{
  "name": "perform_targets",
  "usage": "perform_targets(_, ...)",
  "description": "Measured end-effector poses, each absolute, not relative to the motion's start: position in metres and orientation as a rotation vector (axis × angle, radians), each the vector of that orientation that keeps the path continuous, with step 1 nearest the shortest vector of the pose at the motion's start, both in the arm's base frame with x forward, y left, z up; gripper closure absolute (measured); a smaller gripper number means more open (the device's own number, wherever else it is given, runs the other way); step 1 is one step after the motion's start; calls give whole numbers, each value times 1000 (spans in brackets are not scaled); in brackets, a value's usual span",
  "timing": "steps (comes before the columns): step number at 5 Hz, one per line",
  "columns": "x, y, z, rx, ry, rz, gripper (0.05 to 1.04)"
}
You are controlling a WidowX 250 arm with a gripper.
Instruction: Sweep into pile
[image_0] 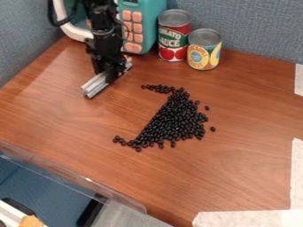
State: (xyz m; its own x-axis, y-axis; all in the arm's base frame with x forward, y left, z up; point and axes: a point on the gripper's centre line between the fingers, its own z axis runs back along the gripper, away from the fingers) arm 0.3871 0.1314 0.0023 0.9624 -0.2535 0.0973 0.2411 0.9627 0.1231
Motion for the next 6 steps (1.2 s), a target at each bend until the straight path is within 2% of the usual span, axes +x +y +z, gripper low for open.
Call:
perform_targets(1, 396, 100, 1, 113, -123, -333, 717)
perform_targets(3, 391, 31, 1, 71, -150, -494, 717)
perform_targets(4, 383, 12, 0, 47, -161, -550, 717)
perform_targets(5, 378, 3, -1, 76, -172, -615, 717)
perform_targets(6, 374, 1, -3, 147, -172, -658, 717)
